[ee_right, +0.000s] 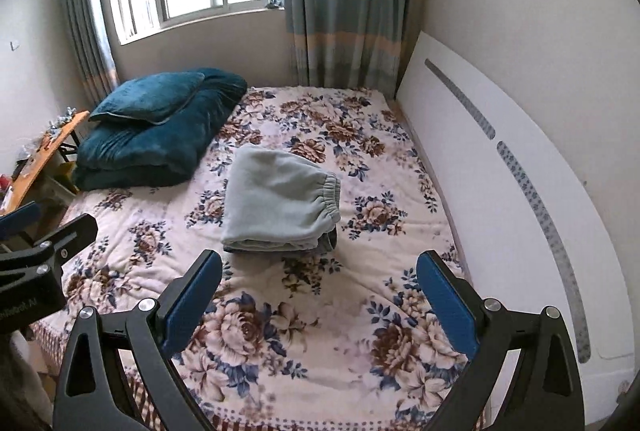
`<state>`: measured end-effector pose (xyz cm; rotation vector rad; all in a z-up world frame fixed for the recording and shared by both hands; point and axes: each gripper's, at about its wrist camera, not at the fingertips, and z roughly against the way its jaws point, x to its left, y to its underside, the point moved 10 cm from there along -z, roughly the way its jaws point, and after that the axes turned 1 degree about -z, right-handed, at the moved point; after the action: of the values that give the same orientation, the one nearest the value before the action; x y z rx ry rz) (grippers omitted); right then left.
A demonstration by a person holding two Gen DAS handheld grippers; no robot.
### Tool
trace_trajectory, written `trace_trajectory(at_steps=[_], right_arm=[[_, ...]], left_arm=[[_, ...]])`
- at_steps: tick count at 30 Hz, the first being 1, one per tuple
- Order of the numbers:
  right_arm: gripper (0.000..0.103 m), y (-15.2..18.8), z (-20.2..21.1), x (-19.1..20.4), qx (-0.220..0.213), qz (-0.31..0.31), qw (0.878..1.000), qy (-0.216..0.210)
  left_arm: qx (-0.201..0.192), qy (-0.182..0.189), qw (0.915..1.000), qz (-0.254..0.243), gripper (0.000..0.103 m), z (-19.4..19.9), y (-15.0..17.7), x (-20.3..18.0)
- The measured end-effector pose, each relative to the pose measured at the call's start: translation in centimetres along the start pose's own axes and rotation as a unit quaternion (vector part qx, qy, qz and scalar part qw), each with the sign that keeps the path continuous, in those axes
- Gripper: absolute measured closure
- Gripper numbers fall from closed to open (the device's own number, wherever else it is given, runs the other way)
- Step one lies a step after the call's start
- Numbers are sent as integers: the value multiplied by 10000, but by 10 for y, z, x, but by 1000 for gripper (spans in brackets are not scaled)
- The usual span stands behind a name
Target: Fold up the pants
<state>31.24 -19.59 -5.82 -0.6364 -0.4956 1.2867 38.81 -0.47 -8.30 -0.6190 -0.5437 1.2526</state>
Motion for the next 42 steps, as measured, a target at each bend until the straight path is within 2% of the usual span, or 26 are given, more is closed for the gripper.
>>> trace_trajectory(at_steps=[5, 11, 23, 28, 31, 42], right_arm=[[3, 8, 48, -1, -149, -40, 9999, -71], [3, 17, 84, 4, -228, -33, 9996, -157], [3, 29, 98, 6, -159, -62, 9996, -224], [2, 32, 94, 6, -141, -90, 9995, -255], [1, 30, 85, 1, -153, -78, 9998, -131], [1, -1, 13, -4, 3, -130, 9998, 119]], left_arm=[[-106, 2, 9999, 3, 2, 29, 7, 0], [-160, 4, 9999, 34, 2, 49, 15, -2], [-136, -27, 9998, 171, 2, 51, 26, 5], [-81, -155, 9995, 261, 2, 39, 27, 9], [-17, -225, 9993, 289, 2, 22, 24, 10], [145, -455, 9984, 315, 2, -45, 9, 12]])
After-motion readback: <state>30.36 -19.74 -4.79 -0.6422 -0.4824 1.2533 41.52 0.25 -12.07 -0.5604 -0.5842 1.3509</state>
